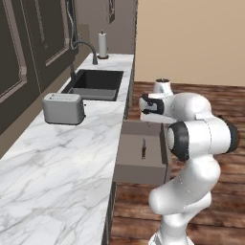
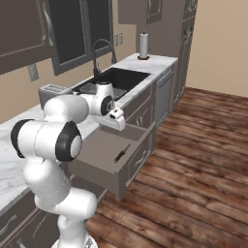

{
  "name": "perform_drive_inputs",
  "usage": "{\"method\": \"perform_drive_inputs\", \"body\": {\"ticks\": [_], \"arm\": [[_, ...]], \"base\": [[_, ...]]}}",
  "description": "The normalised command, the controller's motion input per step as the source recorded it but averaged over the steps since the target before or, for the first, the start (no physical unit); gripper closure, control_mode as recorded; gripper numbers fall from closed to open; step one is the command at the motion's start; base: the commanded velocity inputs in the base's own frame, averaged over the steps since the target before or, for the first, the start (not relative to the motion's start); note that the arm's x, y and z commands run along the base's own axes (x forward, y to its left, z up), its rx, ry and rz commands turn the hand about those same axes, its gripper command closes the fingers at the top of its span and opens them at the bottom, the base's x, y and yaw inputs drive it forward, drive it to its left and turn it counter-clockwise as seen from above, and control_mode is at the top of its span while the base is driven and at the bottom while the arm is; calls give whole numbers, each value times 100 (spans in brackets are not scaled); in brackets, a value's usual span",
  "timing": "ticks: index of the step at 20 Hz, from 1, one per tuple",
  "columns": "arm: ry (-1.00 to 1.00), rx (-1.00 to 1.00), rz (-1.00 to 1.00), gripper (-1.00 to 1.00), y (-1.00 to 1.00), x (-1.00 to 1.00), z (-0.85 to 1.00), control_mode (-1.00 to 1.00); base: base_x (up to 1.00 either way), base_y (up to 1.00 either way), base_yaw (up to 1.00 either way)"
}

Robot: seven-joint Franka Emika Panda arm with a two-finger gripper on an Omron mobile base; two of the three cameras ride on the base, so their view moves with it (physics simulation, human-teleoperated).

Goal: Pick up the metallic utensils from the counter and place them in the open drawer. Make sure not to pick up any wooden utensils.

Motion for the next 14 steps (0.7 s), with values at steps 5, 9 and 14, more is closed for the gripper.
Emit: {"method": "perform_drive_inputs", "body": {"ticks": [5, 9, 14], "arm": [[-11, -9, 5, -100, 1, -95, 97, -100], [2, -19, 4, -100, 15, -79, 78, -100], [0, -1, 2, -100, -2, -75, -5, -100]], "base": [[0, 0, 0], [0, 0, 0], [0, 0, 0]]}}
